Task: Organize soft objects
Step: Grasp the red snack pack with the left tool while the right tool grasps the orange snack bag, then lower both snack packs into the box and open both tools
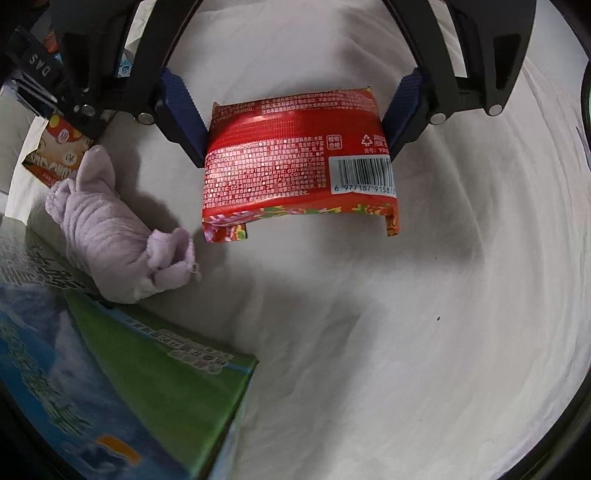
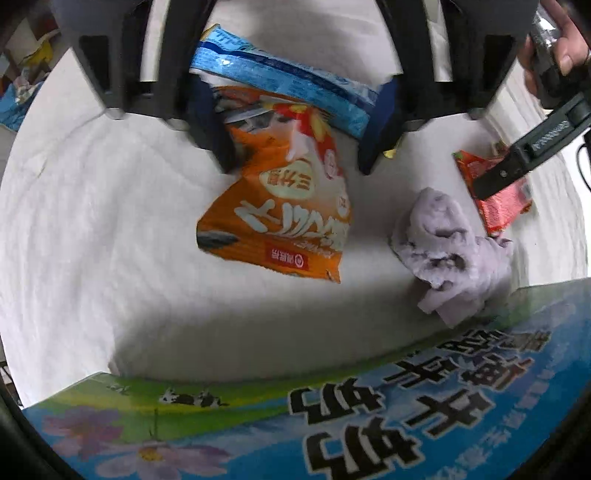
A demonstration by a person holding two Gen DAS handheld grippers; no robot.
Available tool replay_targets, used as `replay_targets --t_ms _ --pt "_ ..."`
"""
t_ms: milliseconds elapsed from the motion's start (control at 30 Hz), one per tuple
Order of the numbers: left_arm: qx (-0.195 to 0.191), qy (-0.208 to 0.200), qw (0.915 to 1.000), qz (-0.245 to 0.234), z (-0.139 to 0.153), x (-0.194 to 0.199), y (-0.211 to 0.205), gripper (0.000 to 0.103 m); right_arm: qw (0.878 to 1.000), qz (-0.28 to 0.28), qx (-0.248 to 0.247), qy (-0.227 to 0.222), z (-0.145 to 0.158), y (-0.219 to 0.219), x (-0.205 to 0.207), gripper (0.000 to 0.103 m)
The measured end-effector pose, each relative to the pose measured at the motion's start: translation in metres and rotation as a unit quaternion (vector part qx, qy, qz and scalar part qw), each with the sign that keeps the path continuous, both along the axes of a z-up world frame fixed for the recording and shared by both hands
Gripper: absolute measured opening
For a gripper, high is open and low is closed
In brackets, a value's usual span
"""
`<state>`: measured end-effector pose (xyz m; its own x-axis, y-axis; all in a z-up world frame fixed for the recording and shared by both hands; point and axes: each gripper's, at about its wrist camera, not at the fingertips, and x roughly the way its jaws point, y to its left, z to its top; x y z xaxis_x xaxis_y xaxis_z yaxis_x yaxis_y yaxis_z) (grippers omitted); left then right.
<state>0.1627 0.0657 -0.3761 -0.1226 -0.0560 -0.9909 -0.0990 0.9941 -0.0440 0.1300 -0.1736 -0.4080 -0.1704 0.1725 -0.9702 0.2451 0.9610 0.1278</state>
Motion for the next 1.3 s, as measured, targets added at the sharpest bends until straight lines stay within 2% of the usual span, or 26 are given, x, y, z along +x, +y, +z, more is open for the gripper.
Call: replay_targets --t_ms 133,467,667,867,1000,1100,1300 --pt "0.008 -0.012 0.9999 -0.008 0.006 -0.011 -0.007 0.085 1.0 -0.002 0.004 -0.006 0.003 -0.004 -0.003 0.045" --pt "-0.007 -0.039 0.9988 -0.03 0.036 -0.034 -0.035 0.085 1.0 0.015 0.006 -0.024 0.019 -0.017 -0.032 0.042" --pt "-0.03 -0.06 0.9971 -0.036 0.055 -0.053 -0.043 0.085 0.998 0.026 0.022 -0.048 0.053 -0.025 -0.054 0.042" --pt "-0.041 -0.099 0.992 -0.067 0.097 -0.062 -0.07 0.085 0.996 0.035 0.035 -0.08 0.095 -0.035 -0.067 0.042" --pt "-0.062 -0.128 0.9857 -0.09 0.14 -0.057 -0.093 0.085 0.992 0.035 0.052 -0.106 0.133 -0.047 -0.074 0.042" --pt "-0.077 -0.147 0.9809 -0.101 0.176 -0.026 -0.102 0.085 0.989 0.031 0.063 -0.128 0.162 -0.056 -0.07 0.042" --pt "-0.095 -0.176 0.972 -0.123 0.216 0.015 -0.117 0.085 0.982 0.015 0.084 -0.168 0.21 -0.068 -0.031 0.042"
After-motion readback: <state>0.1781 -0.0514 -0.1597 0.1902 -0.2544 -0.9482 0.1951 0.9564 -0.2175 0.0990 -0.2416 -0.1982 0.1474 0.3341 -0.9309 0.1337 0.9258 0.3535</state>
